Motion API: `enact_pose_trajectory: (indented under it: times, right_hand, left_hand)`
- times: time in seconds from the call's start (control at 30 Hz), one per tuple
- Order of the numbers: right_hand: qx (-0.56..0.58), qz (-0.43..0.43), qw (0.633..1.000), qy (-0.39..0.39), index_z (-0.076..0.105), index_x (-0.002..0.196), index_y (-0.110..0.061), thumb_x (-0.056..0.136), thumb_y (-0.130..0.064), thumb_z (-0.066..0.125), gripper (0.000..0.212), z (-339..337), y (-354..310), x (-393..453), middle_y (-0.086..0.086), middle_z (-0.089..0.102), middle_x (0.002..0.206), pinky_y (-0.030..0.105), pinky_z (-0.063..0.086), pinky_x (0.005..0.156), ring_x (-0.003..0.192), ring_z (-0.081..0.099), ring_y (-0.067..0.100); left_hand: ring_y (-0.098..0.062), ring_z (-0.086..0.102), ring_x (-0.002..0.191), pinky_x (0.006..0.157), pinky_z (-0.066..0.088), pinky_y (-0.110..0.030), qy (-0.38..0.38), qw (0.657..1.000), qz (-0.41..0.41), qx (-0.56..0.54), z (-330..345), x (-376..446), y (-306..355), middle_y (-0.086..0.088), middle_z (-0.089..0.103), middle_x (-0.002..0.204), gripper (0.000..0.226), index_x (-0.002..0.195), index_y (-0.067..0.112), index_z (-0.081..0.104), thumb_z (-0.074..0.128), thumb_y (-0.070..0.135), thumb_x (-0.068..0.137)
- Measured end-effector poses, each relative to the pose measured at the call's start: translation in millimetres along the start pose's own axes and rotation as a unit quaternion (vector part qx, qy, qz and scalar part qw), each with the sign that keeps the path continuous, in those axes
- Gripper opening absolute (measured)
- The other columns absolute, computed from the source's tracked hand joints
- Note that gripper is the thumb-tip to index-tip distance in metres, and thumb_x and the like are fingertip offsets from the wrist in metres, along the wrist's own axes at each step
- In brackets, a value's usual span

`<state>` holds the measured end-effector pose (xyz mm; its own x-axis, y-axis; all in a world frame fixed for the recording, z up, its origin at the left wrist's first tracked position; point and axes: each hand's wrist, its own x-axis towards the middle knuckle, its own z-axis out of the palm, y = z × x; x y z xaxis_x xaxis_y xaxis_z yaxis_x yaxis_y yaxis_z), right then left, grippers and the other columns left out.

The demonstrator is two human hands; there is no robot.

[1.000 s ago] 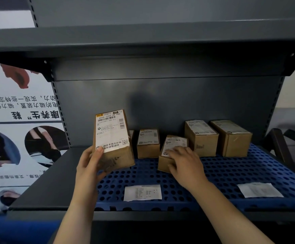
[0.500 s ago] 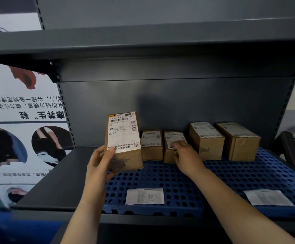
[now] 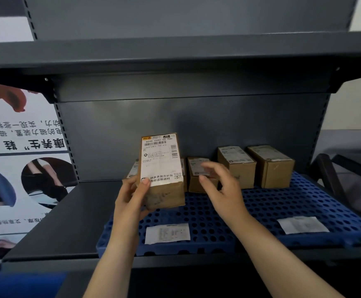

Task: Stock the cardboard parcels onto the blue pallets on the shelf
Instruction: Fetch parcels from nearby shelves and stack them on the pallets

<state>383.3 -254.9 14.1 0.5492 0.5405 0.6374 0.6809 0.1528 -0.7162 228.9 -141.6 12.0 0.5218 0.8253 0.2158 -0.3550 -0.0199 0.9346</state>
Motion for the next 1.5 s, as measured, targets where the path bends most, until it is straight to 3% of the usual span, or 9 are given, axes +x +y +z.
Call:
enact_pose_trajectory:
  times: [0.1, 0.23, 0.37, 0.57, 0.73, 0.9, 1.13, 1.3, 1.5]
  right_hand:
    - [0.103, 0.07, 0.992, -0.021, 0.054, 0.111, -0.037, 0.091, -0.021, 0.059, 0.026, -10, -21, -18, -0.016, 0.056, 0.118, 0.007, 0.044, 0.085, 0.104, 0.052, -0.014]
    - [0.157, 0.101, 0.983, 0.003, 0.055, 0.117, -0.033, 0.086, -0.031, 0.062, 0.032, -23, -30, -38, -0.012, 0.06, 0.121, 0.022, 0.047, 0.092, 0.11, 0.056, -0.001]
    - [0.168, 0.121, 0.977, 0.049, 0.053, 0.114, -0.035, 0.077, -0.041, 0.064, 0.038, -46, -30, -54, -0.016, 0.06, 0.118, 0.018, 0.049, 0.088, 0.108, 0.056, -0.005]
    - [0.17, 0.139, 0.969, 0.114, 0.054, 0.111, -0.035, 0.075, -0.047, 0.065, 0.039, -101, -19, -61, -0.011, 0.061, 0.117, 0.025, 0.049, 0.091, 0.11, 0.057, 0.003]
    - [0.196, 0.152, 0.96, 0.128, 0.055, 0.108, -0.034, 0.068, -0.044, 0.058, 0.041, -158, 1, -63, -0.012, 0.062, 0.112, 0.018, 0.05, 0.08, 0.104, 0.058, 0.002]
    - [0.19, 0.175, 0.957, 0.136, 0.055, 0.114, -0.028, 0.087, -0.028, 0.058, 0.027, -214, 30, -61, -0.005, 0.062, 0.114, 0.022, 0.051, 0.079, 0.107, 0.058, 0.009]
    - [0.199, 0.204, 0.95, 0.128, 0.055, 0.118, -0.023, 0.089, -0.029, 0.055, 0.03, -276, 71, -54, -0.003, 0.063, 0.113, 0.017, 0.053, 0.068, 0.103, 0.061, 0.009]
    - [0.222, 0.242, 0.936, 0.128, 0.057, 0.115, -0.024, 0.083, -0.035, 0.061, 0.034, -296, 104, -44, 0.006, 0.063, 0.117, 0.039, 0.055, 0.084, 0.107, 0.063, 0.021]
    - [0.21, 0.273, 0.933, 0.106, 0.057, 0.111, -0.03, 0.088, -0.035, 0.058, 0.024, -301, 139, -26, 0.003, 0.062, 0.118, 0.048, 0.053, 0.091, 0.107, 0.062, 0.021]
  left_hand:
    - [-0.015, 0.065, 0.094, 0.066, 0.056, -0.029, -0.027, 1.0, -0.005, -0.008, 20, -11, -1, 0.003, 0.066, 0.106, 0.026, 0.104, 0.029, 0.06, 0.059, 0.035, 0.079]
    - [-0.012, 0.064, 0.094, 0.064, 0.058, -0.027, -0.056, 0.998, -0.004, -0.008, 47, -27, -4, 0.005, 0.064, 0.105, 0.042, 0.104, 0.027, 0.06, 0.06, 0.043, 0.066]
    - [-0.005, 0.062, 0.092, 0.065, 0.058, -0.025, -0.084, 0.996, -0.009, 0.014, 74, -42, -9, 0.008, 0.062, 0.107, 0.044, 0.115, 0.023, 0.057, 0.059, 0.039, 0.074]
    - [-0.011, 0.058, 0.109, 0.092, 0.051, -0.036, -0.156, 0.984, -0.001, 0.081, 126, -54, -17, 0.007, 0.061, 0.119, 0.07, 0.121, 0.03, 0.055, 0.065, 0.067, 0.062]
    - [-0.007, 0.059, 0.106, 0.087, 0.05, -0.026, -0.165, 0.982, 0.017, 0.093, 181, -68, -30, 0.008, 0.064, 0.115, 0.062, 0.117, 0.027, 0.06, 0.061, 0.054, 0.061]
    - [-0.003, 0.061, 0.1, 0.079, 0.052, -0.017, -0.161, 0.982, 0.017, 0.092, 242, -80, -44, 0.008, 0.067, 0.108, 0.069, 0.118, 0.02, 0.061, 0.061, 0.053, 0.058]
    - [0.005, 0.062, 0.084, 0.062, 0.049, -0.008, -0.149, 0.984, -0.005, 0.097, 313, -90, -68, 0.011, 0.065, 0.097, 0.032, 0.113, 0.02, 0.063, 0.065, 0.029, 0.082]
    - [0.002, 0.062, 0.085, 0.064, 0.051, -0.011, -0.144, 0.982, -0.019, 0.119, 343, -84, -88, 0.014, 0.064, 0.096, 0.031, 0.112, 0.024, 0.059, 0.063, 0.034, 0.083]
    - [0.006, 0.057, 0.08, 0.06, 0.05, -0.009, -0.154, 0.977, -0.038, 0.145, 358, -61, -107, 0.02, 0.056, 0.091, 0.017, 0.094, 0.035, 0.05, 0.064, 0.03, 0.085]
